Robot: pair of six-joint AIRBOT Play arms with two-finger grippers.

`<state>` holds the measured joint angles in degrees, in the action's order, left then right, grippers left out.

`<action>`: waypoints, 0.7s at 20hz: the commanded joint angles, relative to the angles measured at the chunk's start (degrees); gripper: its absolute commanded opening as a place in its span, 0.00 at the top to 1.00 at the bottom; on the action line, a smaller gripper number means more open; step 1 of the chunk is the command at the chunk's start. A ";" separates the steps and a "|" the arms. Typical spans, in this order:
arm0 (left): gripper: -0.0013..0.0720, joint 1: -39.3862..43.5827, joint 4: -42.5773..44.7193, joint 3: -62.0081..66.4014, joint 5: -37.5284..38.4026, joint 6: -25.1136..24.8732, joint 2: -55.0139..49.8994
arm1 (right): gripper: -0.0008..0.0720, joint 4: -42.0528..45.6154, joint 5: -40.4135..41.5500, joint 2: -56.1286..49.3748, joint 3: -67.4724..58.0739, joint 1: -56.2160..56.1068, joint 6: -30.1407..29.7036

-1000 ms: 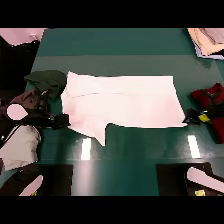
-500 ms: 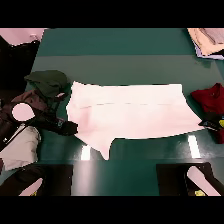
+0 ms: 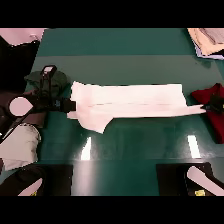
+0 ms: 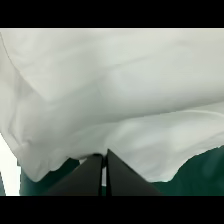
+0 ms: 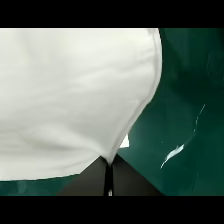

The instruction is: Fold the shirts.

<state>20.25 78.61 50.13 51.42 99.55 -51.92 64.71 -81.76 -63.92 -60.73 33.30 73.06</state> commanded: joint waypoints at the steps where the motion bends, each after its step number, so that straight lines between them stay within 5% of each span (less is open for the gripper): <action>1: 0.95 0.04 3.87 0.46 -9.11 3.63 -3.30 | 0.97 -0.63 1.40 -7.61 -7.32 -4.92 0.52; 6: 0.95 -5.51 5.16 0.52 -15.98 9.68 -8.50 | 0.97 -0.44 6.40 -17.70 -15.58 -10.84 3.48; 14: 0.95 -8.70 3.32 0.61 -27.80 9.99 -15.06 | 0.94 -0.81 7.21 -29.49 -23.21 -15.08 4.31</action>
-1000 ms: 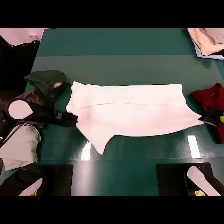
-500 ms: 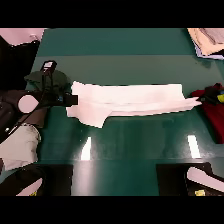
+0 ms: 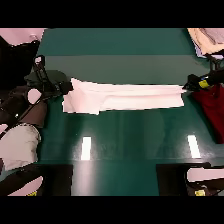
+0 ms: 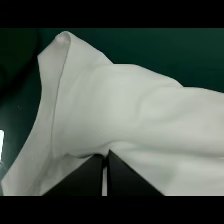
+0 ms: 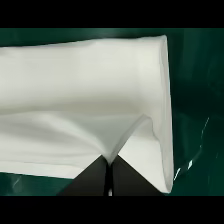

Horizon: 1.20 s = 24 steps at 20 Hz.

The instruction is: Fold the shirts.

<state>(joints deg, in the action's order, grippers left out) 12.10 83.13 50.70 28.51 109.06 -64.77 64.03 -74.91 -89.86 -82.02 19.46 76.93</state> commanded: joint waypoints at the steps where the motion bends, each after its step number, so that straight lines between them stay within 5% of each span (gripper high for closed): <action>1: 0.84 -0.55 -1.29 0.02 -5.49 0.48 -2.43 | 0.69 -0.35 0.87 -4.09 -1.79 -1.27 0.74; 2: 0.48 -0.55 -1.42 0.42 -5.49 0.52 -2.60 | 0.37 -2.23 1.36 -4.55 -1.81 -1.14 1.05; 3: 0.26 -0.55 -1.49 0.79 -5.42 0.52 -2.58 | 0.28 -4.50 1.46 -4.63 -1.81 -0.31 1.01; 7: 0.26 -0.55 -1.51 5.09 0.57 0.46 -2.34 | 0.28 -9.53 -2.75 -4.76 -1.79 4.90 0.17; 8: 0.41 -0.55 -2.29 6.19 2.93 0.44 -2.34 | 0.28 -9.53 -4.94 -5.16 -1.81 6.36 -1.22; 9: 0.73 -0.55 -2.62 6.80 4.37 0.44 -2.34 | 0.28 -9.53 -6.38 -5.81 -1.81 7.65 -1.64; 10: 0.93 -0.39 -3.02 7.02 5.27 0.07 -2.34 | 0.28 -9.53 -7.54 -6.78 -1.81 8.83 -1.66; 22: 0.94 -0.35 -10.01 6.99 18.84 -7.58 -2.45 | 0.29 -17.51 -7.08 -18.40 -1.84 7.58 -6.75; 23: 0.94 -0.35 -11.82 6.97 18.97 -8.55 -2.49 | 0.32 -17.57 -6.64 -18.67 -1.84 6.91 -6.78; 24: 0.94 -0.31 -13.42 6.97 19.12 -9.68 -2.54 | 0.47 -17.51 -6.14 -18.73 -1.81 6.47 -6.84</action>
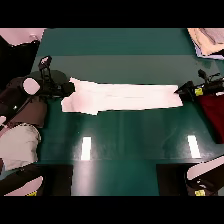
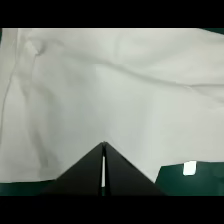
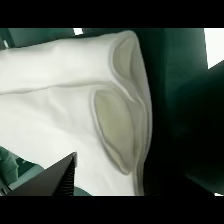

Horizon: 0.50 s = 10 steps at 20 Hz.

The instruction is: Fold the shirts.

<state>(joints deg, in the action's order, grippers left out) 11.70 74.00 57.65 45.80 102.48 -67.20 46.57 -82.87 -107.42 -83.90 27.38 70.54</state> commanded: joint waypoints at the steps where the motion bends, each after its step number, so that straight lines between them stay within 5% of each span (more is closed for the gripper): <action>1: 0.95 0.09 -6.16 0.04 1.84 -4.15 -0.17 | 0.59 -0.13 2.43 -1.14 0.02 -1.92 -1.20; 3: 0.95 0.09 -10.38 0.04 1.73 -5.53 -0.17 | 0.92 -1.64 2.75 -0.83 0.02 -2.05 -4.22; 10: 0.95 5.60 -15.54 6.03 1.14 -8.48 -6.49 | 0.97 -6.64 2.95 9.20 0.02 -3.91 -6.38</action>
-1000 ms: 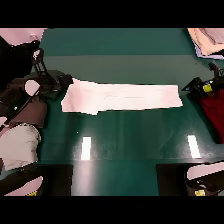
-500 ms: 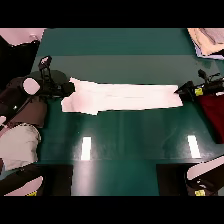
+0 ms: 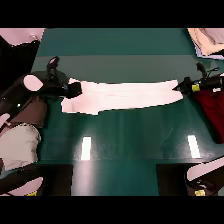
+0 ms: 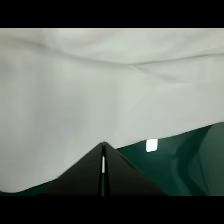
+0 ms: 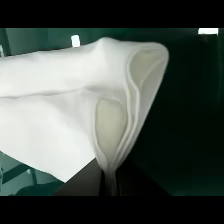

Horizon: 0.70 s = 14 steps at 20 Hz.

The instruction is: Fold the shirts.

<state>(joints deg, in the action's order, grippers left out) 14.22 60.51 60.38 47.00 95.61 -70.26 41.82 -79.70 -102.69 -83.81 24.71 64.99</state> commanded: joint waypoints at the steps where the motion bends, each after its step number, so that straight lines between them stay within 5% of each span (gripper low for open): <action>1: 0.95 5.35 -2.01 6.25 -0.11 -1.81 -6.47 | 0.97 -2.08 -0.26 6.86 -0.15 -2.34 -0.66; 6: 0.95 14.29 -2.08 25.24 0.11 -3.04 -25.70 | 0.97 -12.15 -0.98 15.69 -1.90 -9.07 -0.37; 14: 0.95 16.92 -3.19 38.01 2.23 -1.97 -41.22 | 0.97 -8.94 -4.26 15.93 -18.93 -23.41 5.49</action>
<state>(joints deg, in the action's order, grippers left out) 30.59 57.74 95.70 48.62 93.12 -107.81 31.14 -83.59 -87.11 -98.30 5.91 68.25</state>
